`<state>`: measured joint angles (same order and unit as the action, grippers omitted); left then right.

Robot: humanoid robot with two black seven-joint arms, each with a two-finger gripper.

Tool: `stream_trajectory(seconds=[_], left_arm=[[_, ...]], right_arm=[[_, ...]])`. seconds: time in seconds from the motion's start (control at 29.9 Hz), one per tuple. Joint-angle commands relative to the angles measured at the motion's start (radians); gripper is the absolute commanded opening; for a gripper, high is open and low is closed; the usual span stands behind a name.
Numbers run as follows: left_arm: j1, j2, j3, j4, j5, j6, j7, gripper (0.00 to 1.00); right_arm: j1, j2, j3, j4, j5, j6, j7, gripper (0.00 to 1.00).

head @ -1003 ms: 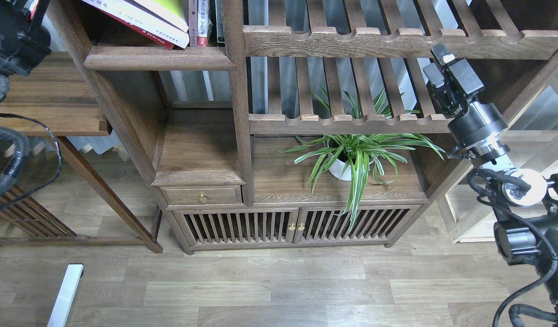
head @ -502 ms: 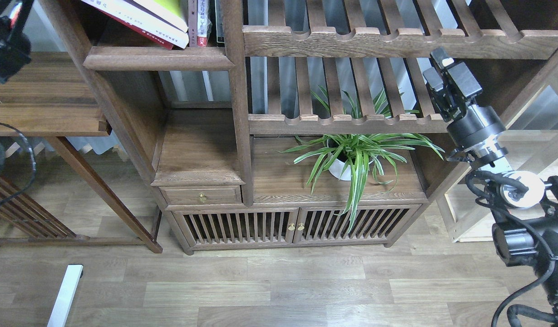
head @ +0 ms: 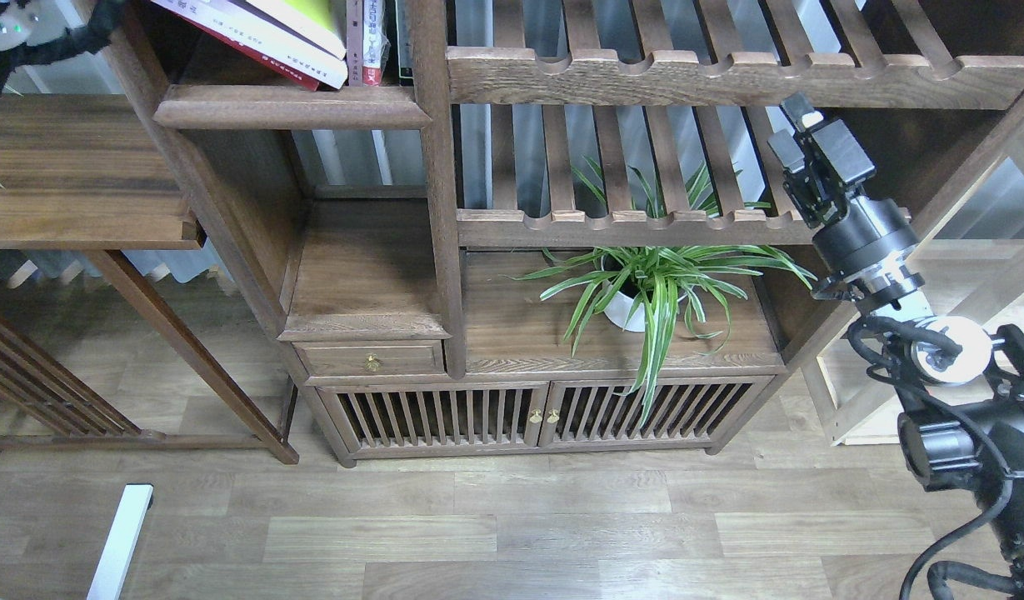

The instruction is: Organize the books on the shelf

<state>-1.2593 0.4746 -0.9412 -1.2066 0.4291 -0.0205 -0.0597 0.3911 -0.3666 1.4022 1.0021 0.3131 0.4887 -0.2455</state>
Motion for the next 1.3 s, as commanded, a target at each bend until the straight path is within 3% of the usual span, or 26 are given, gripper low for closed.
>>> stream_trajectory(seconds=[0.0,0.17,0.3,0.47,0.7,1.1,1.27], left_arm=[[0.058,0.001,-0.025,-0.045,-0.001,-0.073,-0.023,0.93],[0.122,0.001,-0.094,-0.06,-0.001,-0.297,-0.071,0.98],[0.167,-0.005,-0.13,-0.062,-0.051,-0.468,-0.075,0.98],[0.196,-0.037,-0.119,-0.062,-0.142,-0.468,-0.069,0.98],[0.262,-0.215,-0.11,-0.06,-0.205,-0.468,-0.054,0.98],[0.327,-0.456,0.05,0.008,-0.199,-0.468,-0.052,0.98],[0.362,-0.475,0.076,0.024,-0.199,-0.468,-0.052,0.98]], right_arm=[[0.0,0.003,0.001,-0.005,0.0,0.0,0.002,0.87],[0.009,0.021,0.003,-0.005,0.0,0.0,0.003,0.89],[0.014,0.024,0.014,-0.004,0.0,0.0,0.003,0.93],[0.014,0.023,0.017,0.004,0.0,0.0,0.003,0.94],[0.017,0.023,0.029,0.03,-0.003,0.0,0.002,0.94],[0.071,0.023,0.032,0.052,-0.006,0.0,0.002,0.94],[0.066,0.023,0.031,0.07,-0.031,0.0,0.002,0.94]])
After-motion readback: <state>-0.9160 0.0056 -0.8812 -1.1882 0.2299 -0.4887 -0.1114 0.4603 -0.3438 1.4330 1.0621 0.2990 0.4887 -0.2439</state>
